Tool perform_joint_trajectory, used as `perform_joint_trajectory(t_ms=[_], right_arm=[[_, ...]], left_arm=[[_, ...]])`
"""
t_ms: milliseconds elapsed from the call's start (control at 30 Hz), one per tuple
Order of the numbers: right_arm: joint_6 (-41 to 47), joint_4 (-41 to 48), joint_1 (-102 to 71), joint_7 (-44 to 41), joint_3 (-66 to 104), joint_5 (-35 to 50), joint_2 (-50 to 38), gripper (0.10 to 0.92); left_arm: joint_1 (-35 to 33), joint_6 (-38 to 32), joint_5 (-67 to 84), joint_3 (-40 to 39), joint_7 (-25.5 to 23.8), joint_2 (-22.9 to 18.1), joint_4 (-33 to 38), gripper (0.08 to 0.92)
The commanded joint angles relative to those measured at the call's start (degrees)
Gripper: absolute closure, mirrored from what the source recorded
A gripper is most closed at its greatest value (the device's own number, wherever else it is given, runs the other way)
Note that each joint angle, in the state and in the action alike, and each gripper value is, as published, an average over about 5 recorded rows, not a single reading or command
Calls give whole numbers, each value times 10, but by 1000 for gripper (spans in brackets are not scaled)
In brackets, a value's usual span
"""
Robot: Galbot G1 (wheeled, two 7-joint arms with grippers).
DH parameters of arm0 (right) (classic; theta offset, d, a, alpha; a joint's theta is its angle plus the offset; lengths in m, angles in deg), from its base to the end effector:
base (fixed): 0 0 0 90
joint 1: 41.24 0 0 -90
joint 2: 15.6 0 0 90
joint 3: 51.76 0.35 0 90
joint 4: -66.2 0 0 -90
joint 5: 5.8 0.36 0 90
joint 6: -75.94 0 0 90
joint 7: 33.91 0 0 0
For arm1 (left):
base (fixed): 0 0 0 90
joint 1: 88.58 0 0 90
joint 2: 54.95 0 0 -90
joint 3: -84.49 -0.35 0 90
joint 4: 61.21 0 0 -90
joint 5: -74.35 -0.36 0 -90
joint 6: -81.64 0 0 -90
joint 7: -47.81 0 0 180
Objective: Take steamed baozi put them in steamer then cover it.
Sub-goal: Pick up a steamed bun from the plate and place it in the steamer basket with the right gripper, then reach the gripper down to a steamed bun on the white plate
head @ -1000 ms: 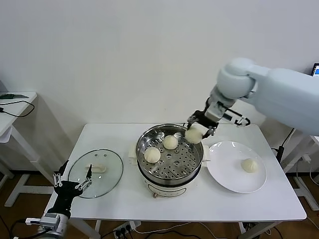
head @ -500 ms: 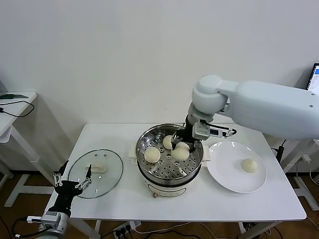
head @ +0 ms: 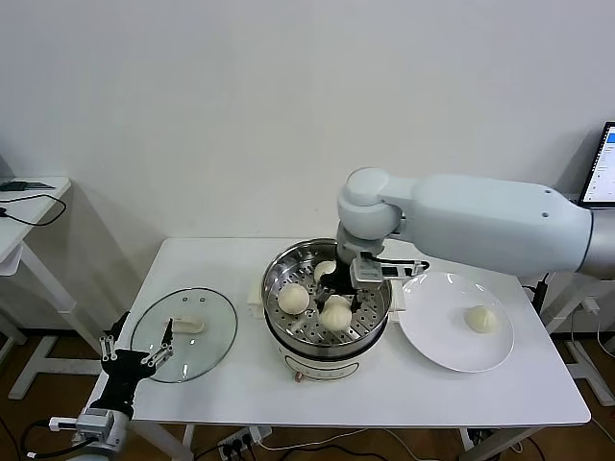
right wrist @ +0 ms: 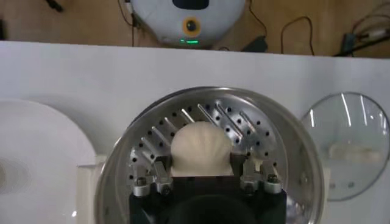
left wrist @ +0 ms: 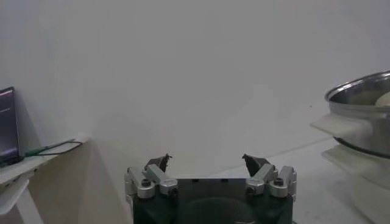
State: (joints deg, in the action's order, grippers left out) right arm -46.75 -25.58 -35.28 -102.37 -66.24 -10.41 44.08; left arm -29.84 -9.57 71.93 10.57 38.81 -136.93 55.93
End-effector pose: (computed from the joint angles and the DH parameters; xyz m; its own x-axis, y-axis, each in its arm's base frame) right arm 0.4752 0.1297 -0.0409 -0.0189 -0.1182 0.9928 0.0755 -0.9903 -0.1165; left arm 0.1741 0.1138 -0.3064 -0.9982 -0.0251 0.0547 -0.0079 0.9558 0.2939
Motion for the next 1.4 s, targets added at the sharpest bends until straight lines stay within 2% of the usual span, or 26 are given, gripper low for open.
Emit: perform_joint_trajectory(t_ms=[33,733,867,1000,1200,1300,1400], right_arm=[[-14,14,-29,0,-3,-20,35,380],[-17,33,-71,-5,9,-56,42,370],[-16,34,-69,-5,17,-58,38,300],[-9,37,-50,-9,33,-30,18,217],[14,41,22,-37,51,55,-61,203],[62,41,55,-63,56,114,-122,203],[151,43,62,-94,58,151,-187,203]], left_arm=[[1,0,1,2,-1,1,-3,177],[3,0,3,3,-1,1,-6,177],[3,0,3,3,-1,1,-5,177],[1,0,3,2,-1,0,-3,177],[-1,0,2,-1,0,-1,2,177],[-2,0,1,-3,0,-1,5,177],[-3,-1,0,-5,0,0,8,177]])
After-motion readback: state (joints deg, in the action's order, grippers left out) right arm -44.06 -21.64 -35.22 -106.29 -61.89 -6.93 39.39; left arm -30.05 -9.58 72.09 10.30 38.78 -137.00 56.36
